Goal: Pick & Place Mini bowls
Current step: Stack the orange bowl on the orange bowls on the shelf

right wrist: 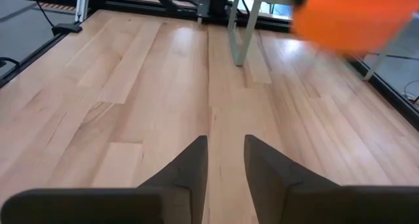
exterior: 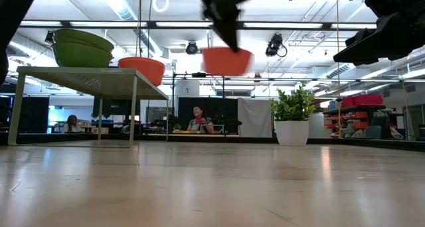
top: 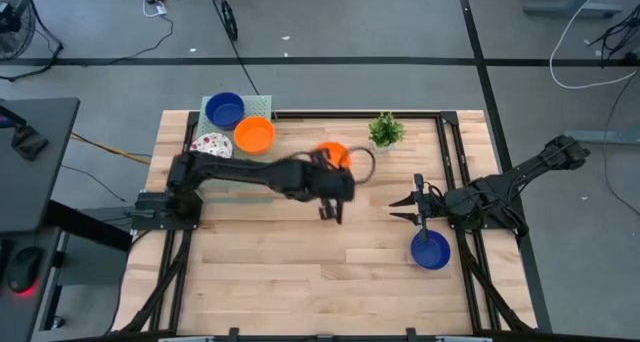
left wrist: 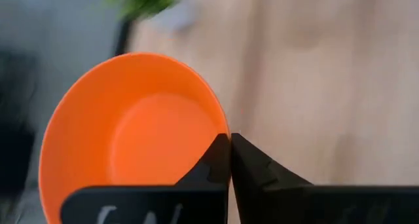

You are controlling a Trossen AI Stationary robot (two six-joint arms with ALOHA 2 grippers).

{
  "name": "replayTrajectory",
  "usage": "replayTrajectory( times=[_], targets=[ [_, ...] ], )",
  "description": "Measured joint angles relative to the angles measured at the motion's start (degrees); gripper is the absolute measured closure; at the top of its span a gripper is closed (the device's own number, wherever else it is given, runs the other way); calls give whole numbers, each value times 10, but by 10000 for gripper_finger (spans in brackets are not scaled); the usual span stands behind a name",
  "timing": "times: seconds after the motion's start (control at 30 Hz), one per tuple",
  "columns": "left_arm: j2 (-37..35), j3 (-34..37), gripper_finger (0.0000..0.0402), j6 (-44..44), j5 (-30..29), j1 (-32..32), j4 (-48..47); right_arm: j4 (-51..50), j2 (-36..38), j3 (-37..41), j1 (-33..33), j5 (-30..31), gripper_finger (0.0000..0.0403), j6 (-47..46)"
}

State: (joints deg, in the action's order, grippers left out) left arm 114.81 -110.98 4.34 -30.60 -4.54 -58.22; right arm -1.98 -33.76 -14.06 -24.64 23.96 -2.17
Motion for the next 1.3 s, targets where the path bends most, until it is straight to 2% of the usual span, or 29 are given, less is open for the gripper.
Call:
replayTrajectory(
  times=[0.2, 0.4, 0.67, 0.93, 1.3],
  targets=[
    [-83, -7, 397, 125, -64, 34, -168, -2, -4, 0, 0, 0, 301, -4],
    [-154, -4, 397, 212, -93, 72, -258, -1, -12, 0, 0, -1, 301, -4],
    [-220, 89, 396, 273, -74, 128, -239, 3, -16, 0, 0, -5, 301, -4],
    [-263, 204, 394, 276, -17, 153, -117, 4, -16, 0, 0, -6, 301, -4],
    [-267, 241, 393, 294, 6, 166, -105, 7, -16, 0, 0, -6, 301, -4]
  ],
)
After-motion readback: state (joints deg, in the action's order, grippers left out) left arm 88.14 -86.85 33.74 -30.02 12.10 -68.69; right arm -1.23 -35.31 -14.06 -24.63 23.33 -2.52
